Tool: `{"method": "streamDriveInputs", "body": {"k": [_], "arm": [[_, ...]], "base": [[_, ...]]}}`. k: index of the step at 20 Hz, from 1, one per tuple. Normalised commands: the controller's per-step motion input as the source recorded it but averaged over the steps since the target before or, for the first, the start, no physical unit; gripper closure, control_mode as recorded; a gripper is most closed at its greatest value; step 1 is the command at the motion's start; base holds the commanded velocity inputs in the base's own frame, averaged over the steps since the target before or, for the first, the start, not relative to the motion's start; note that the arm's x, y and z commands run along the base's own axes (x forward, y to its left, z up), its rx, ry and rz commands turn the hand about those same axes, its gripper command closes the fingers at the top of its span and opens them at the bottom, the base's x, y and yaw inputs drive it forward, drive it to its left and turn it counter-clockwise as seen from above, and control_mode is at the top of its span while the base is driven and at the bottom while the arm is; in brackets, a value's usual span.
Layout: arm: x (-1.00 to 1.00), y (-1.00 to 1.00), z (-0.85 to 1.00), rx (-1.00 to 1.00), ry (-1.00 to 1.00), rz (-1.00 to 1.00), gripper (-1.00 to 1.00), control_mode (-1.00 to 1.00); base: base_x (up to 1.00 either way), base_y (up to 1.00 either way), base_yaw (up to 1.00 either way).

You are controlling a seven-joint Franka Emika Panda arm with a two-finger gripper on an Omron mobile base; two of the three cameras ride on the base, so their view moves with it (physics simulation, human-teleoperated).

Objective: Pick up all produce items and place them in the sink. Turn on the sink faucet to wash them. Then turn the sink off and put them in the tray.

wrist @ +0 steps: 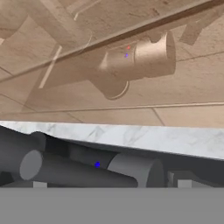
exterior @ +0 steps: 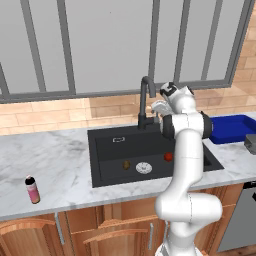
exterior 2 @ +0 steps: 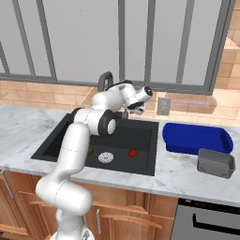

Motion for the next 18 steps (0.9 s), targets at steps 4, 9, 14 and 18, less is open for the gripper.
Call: {"method": "streamDriveInputs", "body": {"k": [4, 9, 14, 18], "arm": [[0.01, 0.01, -0.16, 0.00, 0.00, 0.00, -1.00, -1.00], [0.23, 0.02, -0.25, 0.00, 0.00, 0.00, -1.00, -1.00], [0.38, 0.03, -0.28, 0.00, 0.00, 0.00, -1.00, -1.00], [0.38, 0.02, -0.40, 0.00, 0.00, 0.00, -1.00, -1.00]], "base": [[0.00, 0.00, 0.00], [0.00, 0.00, 0.00], [0.00, 0.00, 0.00], [0.00, 0.00, 0.00]]}}
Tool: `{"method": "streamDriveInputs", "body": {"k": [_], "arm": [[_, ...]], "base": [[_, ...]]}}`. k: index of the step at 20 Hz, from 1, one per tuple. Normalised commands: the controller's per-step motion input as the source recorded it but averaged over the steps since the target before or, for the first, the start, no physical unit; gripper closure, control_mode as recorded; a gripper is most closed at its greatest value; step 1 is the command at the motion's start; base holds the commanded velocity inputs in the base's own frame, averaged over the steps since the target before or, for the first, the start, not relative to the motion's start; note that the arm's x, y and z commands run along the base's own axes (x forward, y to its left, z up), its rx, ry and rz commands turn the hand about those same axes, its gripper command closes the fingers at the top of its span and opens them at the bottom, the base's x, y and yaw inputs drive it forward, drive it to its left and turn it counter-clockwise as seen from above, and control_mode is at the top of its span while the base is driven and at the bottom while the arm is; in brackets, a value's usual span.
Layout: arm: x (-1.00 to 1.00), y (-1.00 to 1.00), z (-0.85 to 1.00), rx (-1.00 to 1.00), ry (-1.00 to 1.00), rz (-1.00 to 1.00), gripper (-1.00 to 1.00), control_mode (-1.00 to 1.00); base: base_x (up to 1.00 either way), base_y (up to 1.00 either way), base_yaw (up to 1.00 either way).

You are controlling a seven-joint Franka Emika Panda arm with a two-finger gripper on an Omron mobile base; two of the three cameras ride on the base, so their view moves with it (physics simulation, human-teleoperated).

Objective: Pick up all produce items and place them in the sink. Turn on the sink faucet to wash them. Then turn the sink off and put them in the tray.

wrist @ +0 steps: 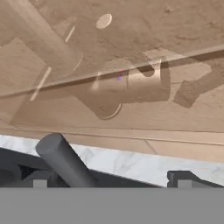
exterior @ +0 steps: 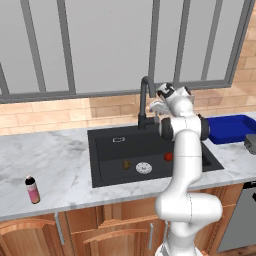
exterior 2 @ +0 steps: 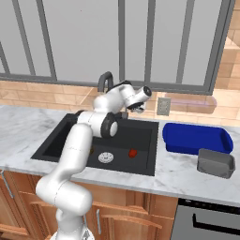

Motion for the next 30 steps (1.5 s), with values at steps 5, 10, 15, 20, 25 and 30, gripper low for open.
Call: {"method": "streamDriveInputs", "body": {"k": [5, 10, 15, 20, 25, 30], "arm": [[0.36, 0.00, -0.47, 0.00, 0.00, 0.00, -1.00, -1.00], [0.29, 0.04, -0.53, 0.00, 0.09, 0.00, 1.00, -1.00], [0.02, -0.10, -0.22, 0.00, 0.05, 0.00, 1.00, -1.00], [0.00, -0.31, -0.01, 0.01, 0.00, 0.00, 1.00, -1.00], [0.00, -0.39, -0.02, 0.01, 0.00, 0.00, 1.00, -1.00], [0.00, -0.59, 0.00, 0.02, 0.00, 0.00, 1.00, -1.00]], "base": [[0.00, 0.00, 0.00], [0.00, 0.00, 0.00], [0.00, 0.00, 0.00], [0.00, 0.00, 0.00], [0.00, 0.00, 0.00], [0.00, 0.00, 0.00]]}}
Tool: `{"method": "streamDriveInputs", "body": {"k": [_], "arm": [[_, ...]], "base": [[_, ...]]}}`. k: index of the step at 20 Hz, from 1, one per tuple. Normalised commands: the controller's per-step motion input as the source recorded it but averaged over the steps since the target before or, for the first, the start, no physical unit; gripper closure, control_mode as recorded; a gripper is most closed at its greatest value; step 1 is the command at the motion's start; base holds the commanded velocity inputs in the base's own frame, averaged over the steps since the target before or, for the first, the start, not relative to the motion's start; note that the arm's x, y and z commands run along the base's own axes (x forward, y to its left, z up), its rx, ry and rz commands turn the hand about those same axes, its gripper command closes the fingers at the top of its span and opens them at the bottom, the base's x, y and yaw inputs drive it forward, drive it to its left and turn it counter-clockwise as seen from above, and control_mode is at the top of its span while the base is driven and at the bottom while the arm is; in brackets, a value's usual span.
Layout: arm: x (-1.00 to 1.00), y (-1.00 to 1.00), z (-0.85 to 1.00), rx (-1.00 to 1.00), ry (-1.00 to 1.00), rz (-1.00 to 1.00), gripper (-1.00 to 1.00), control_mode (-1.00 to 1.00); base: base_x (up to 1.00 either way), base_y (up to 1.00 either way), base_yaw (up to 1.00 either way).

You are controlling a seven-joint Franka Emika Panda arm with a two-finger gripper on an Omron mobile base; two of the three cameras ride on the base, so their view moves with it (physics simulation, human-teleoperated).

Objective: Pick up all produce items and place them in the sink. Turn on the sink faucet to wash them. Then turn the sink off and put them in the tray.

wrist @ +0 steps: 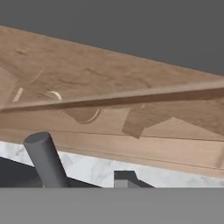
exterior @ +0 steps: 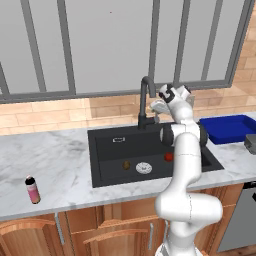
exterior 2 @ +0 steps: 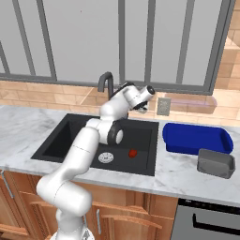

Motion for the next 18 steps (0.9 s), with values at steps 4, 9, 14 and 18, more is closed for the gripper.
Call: {"method": "streamDriveInputs", "body": {"k": [4, 9, 14, 18], "arm": [[0.01, -0.66, 0.00, 0.05, 0.00, 0.00, 1.00, -1.00], [0.00, -0.67, 0.00, 0.06, 0.00, 0.00, 1.00, -1.00], [0.00, -0.60, -0.01, 0.07, 0.00, 0.00, 1.00, -1.00], [0.08, -0.24, 0.00, 0.08, 0.00, 0.00, 1.00, -1.00]], "base": [[0.00, 0.00, 0.00], [0.00, 0.00, 0.00], [0.00, 0.00, 0.00], [0.00, 0.00, 0.00]]}}
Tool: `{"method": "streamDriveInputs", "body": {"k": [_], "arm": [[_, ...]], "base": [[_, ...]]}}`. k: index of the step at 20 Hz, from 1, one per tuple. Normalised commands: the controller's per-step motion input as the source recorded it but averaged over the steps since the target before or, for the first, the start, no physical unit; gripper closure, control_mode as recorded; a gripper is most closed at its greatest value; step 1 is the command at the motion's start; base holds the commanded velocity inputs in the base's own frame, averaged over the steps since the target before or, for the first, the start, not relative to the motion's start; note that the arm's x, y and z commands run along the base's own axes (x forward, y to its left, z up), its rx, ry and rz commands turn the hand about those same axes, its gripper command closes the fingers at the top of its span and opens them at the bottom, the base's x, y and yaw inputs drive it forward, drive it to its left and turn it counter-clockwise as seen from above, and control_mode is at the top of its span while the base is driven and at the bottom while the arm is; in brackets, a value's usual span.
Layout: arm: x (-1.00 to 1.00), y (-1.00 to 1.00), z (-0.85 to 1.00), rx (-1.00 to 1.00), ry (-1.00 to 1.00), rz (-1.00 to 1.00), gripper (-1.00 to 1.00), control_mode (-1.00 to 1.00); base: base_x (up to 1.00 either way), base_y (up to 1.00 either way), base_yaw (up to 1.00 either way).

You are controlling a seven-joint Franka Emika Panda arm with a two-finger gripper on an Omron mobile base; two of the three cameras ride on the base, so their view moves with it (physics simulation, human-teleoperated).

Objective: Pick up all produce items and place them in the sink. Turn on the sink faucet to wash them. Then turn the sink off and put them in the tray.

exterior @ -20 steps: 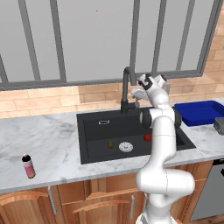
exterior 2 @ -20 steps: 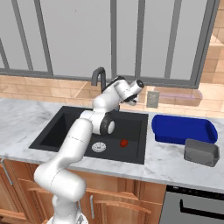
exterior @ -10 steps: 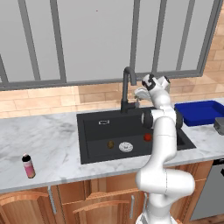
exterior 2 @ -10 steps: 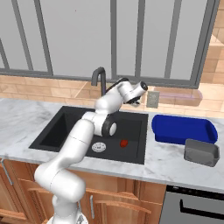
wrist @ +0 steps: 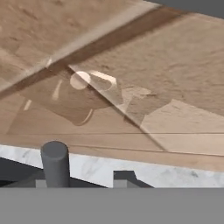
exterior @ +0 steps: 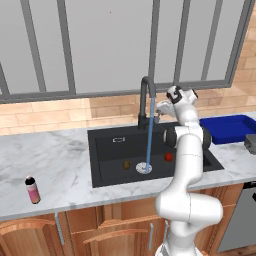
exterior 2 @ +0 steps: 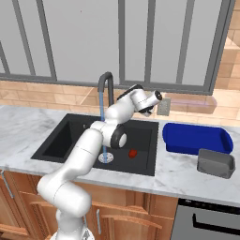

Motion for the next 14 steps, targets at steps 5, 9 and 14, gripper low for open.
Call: {"method": "streamDriveInputs", "body": {"k": [5, 9, 14], "arm": [[0.05, -0.10, 0.00, 0.08, 0.00, 0.00, 1.00, -1.00], [0.07, 0.00, 0.00, 0.07, 0.00, 0.00, 1.00, -1.00], [0.19, 0.18, 0.00, 0.05, 0.00, 0.00, 1.00, -1.00]], "base": [[0.00, 0.00, 0.00], [0.00, 0.00, 0.00], [0.00, 0.00, 0.00]]}}
